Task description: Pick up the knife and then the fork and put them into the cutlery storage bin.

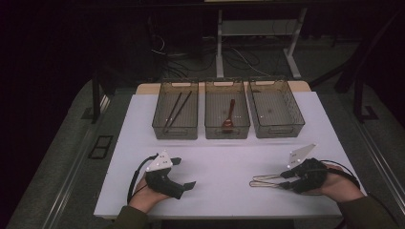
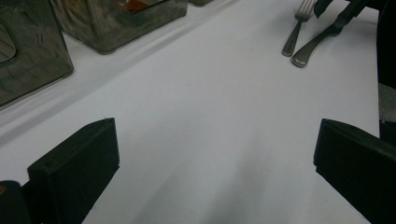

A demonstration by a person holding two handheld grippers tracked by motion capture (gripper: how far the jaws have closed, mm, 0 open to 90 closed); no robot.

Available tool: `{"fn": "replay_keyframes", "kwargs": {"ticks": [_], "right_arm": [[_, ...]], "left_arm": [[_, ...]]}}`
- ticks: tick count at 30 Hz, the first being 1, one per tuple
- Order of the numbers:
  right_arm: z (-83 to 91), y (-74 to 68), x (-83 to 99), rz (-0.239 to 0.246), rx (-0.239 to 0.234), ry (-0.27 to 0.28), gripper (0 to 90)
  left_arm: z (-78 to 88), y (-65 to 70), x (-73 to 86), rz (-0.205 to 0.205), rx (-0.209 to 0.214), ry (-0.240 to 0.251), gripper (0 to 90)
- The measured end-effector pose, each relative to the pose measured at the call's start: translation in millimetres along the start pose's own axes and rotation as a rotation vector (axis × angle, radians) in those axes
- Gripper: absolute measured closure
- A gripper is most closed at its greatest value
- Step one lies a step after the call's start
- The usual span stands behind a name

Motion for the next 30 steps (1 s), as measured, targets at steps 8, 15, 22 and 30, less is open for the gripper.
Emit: {"fn": "replay_keyframes", "kwargs": {"ticks": [8,15,22,30], "right_arm": [[-14.4,-0.6,-12.6,0.08,-0.022,-0.154,64.3],[-24.5,-1.9,-16.8,0.125,-0.008,-0.24,68.7],[-27.7,-3.5,-21.7,0.159,-0.013,-0.274,74.7],[-31.4,-6.1,-28.6,0.196,-0.006,-0.334,77.2]], "left_arm": [[-0.7,0.0,0.4,0.002,0.006,-0.003,0.0],[-1.3,0.1,0.6,0.001,0.009,-0.005,0.0],[-2.0,0.4,0.8,-0.002,0.01,-0.006,0.0],[-1.7,0.5,0.8,-0.001,0.01,-0.004,0.0]]}}
Point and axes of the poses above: each handheld gripper's, and its own axes: z roughly backward along the jaws, x roughly out of its underside, y roughly to its right, the point moved 1 cm from there along -z, roughly forward along the jaws, and after that the axes turned 2 degrees about y, right-handed, at the moved point
